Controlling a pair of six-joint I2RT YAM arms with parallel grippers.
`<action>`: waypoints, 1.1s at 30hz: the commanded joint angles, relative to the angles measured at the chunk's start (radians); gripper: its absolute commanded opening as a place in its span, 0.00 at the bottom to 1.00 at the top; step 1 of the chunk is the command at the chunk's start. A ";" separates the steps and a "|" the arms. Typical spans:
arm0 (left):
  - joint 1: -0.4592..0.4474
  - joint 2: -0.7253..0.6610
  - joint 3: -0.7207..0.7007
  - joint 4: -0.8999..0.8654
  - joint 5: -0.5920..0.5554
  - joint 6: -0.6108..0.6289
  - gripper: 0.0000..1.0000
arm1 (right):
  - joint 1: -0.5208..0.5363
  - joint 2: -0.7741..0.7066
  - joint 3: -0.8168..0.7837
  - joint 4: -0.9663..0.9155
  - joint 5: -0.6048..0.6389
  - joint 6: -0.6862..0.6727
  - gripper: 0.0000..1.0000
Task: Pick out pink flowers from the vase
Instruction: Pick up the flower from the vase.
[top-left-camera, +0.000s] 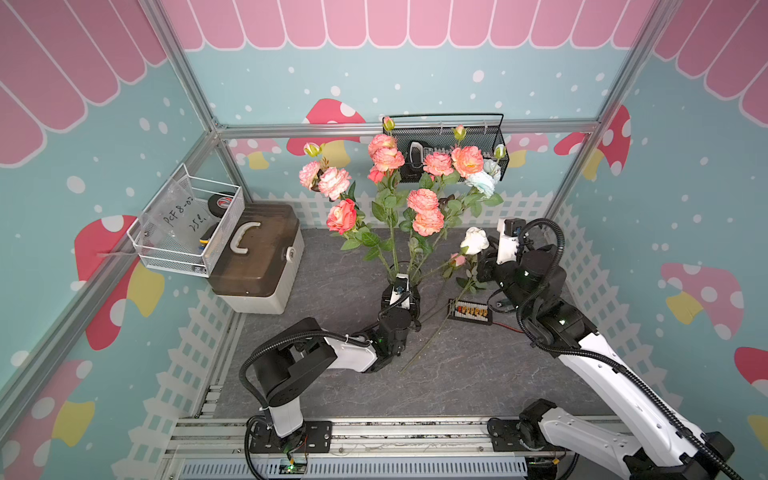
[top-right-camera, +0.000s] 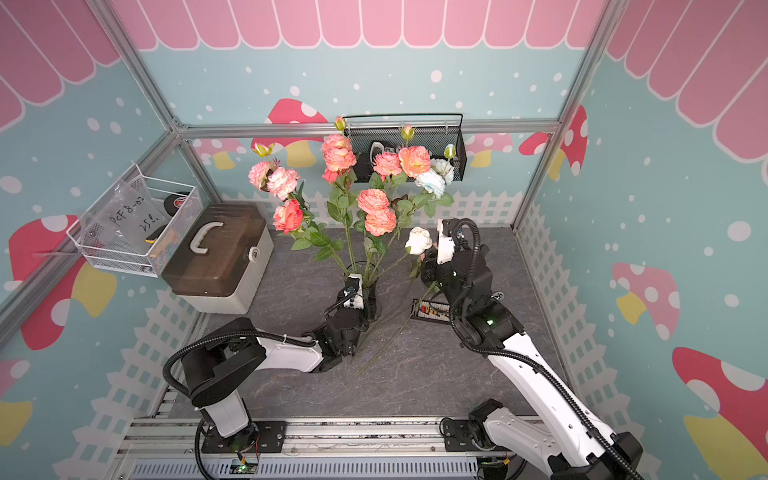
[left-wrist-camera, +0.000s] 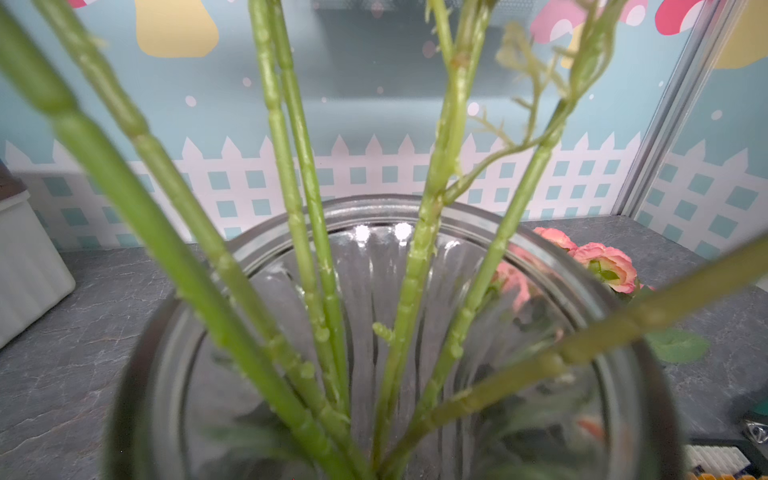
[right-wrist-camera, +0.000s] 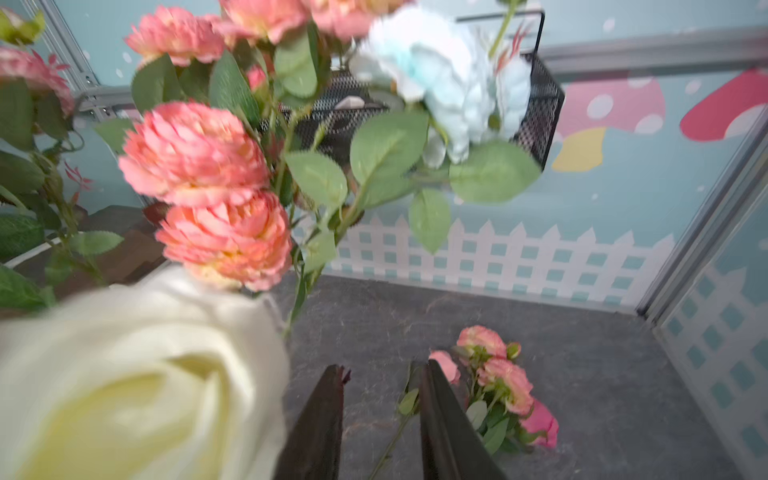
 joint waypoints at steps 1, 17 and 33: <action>-0.007 0.071 -0.039 -0.174 0.041 -0.057 0.00 | 0.030 0.044 0.119 0.024 -0.089 -0.139 0.31; -0.006 0.083 -0.022 -0.170 0.049 -0.048 0.00 | 0.181 0.523 0.699 -0.335 -0.598 -0.248 0.43; -0.007 0.087 -0.027 -0.145 0.061 -0.048 0.00 | 0.180 0.817 0.847 -0.394 -0.597 -0.213 0.50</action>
